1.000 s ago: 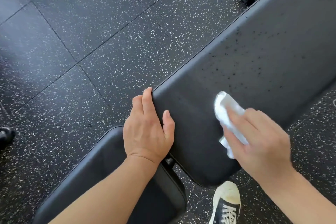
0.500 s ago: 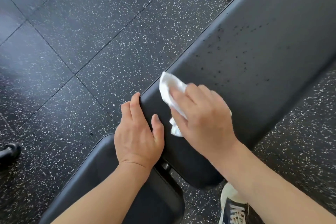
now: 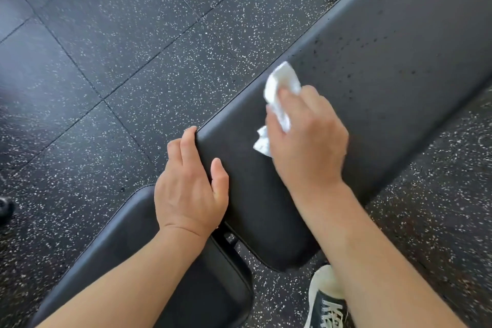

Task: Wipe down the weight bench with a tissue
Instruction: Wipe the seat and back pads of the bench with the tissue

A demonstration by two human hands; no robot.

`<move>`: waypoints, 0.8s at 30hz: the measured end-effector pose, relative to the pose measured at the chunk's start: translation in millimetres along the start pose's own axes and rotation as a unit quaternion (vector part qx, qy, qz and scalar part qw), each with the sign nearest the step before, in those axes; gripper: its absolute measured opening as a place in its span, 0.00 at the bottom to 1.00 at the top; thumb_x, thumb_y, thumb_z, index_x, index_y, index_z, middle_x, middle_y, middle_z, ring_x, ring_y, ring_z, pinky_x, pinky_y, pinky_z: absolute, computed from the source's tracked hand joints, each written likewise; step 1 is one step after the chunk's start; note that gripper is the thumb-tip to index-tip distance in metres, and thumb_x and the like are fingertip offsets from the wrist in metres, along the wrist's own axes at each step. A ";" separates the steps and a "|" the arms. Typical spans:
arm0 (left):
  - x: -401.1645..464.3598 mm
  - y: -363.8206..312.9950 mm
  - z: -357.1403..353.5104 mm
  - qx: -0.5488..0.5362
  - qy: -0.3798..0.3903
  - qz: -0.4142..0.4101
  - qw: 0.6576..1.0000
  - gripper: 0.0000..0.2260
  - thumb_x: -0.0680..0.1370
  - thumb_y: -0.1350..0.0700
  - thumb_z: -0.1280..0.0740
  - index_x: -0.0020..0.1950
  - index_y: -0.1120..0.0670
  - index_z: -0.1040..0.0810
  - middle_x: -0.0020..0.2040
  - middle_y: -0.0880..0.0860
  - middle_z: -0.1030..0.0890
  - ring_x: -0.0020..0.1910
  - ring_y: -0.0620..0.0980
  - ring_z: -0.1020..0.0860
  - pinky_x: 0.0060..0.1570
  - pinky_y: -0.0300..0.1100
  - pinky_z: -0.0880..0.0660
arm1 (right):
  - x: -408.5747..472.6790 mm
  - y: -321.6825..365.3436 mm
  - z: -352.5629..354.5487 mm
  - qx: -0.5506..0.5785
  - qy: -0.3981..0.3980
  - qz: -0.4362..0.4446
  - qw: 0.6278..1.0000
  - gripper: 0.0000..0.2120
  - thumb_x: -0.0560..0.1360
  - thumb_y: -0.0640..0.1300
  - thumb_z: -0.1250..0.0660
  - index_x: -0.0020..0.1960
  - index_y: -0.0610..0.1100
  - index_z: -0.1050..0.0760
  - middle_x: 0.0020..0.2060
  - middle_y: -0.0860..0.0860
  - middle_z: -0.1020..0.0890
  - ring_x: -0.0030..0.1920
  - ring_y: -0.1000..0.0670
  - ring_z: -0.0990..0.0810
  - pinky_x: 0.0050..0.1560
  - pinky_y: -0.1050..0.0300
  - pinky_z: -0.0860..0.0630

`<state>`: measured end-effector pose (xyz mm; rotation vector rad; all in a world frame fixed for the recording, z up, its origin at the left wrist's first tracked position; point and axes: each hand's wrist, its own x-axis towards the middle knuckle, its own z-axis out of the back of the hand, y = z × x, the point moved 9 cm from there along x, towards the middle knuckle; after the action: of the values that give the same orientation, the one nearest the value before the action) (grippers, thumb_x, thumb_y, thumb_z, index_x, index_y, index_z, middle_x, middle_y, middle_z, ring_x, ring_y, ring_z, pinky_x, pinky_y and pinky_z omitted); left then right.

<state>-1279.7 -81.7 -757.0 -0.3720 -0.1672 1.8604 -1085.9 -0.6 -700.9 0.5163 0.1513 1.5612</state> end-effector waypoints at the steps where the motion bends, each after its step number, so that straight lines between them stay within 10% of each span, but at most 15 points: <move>1: -0.1 0.1 -0.4 0.001 0.000 -0.002 1.000 0.29 0.79 0.43 0.47 0.78 0.54 0.38 0.65 0.56 0.30 0.43 0.64 0.22 0.38 0.49 0.32 | -0.5 20.7 -7.4 0.008 0.014 0.018 1.000 0.06 0.76 0.45 0.30 0.50 0.44 0.19 0.40 0.47 0.23 0.38 0.43 0.24 0.35 0.51 0.34; 10: -1.5 -0.3 0.3 0.009 -0.014 -0.004 1.000 0.28 0.80 0.43 0.49 0.78 0.55 0.39 0.65 0.58 0.31 0.43 0.66 0.22 0.39 0.49 0.35 | -96.0 -14.9 32.2 0.021 0.077 0.207 0.975 0.12 0.79 0.42 0.32 0.60 0.43 0.16 0.36 0.49 0.26 0.34 0.46 0.31 0.32 0.47 0.28; 16: -1.2 -1.9 0.5 0.016 -0.015 -0.004 1.000 0.29 0.80 0.43 0.48 0.77 0.55 0.38 0.65 0.58 0.30 0.43 0.65 0.23 0.38 0.49 0.35 | -31.1 -98.9 39.0 -0.090 0.049 0.108 0.989 0.16 0.83 0.44 0.42 0.59 0.44 0.17 0.41 0.48 0.22 0.39 0.47 0.34 0.40 0.56 0.36; 19: -2.0 -0.8 1.4 0.016 -0.016 -0.001 1.000 0.29 0.80 0.43 0.49 0.78 0.55 0.39 0.65 0.58 0.30 0.43 0.66 0.22 0.38 0.51 0.32 | -9.8 -63.3 29.8 -0.038 0.005 0.021 0.999 0.10 0.77 0.45 0.32 0.56 0.44 0.18 0.40 0.47 0.24 0.38 0.44 0.27 0.34 0.52 0.32; 24: -0.7 -1.0 -0.9 0.016 -0.009 -0.004 1.000 0.28 0.80 0.42 0.49 0.78 0.53 0.40 0.66 0.58 0.31 0.45 0.67 0.22 0.39 0.52 0.34 | -61.3 43.1 -12.1 0.006 0.112 0.166 0.980 0.18 0.73 0.46 0.32 0.63 0.47 0.21 0.45 0.50 0.22 0.39 0.46 0.27 0.36 0.50 0.33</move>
<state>-1278.3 -82.1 -757.4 -0.3317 -0.1509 1.8576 -1131.7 -60.7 -708.1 0.3858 0.2571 1.9468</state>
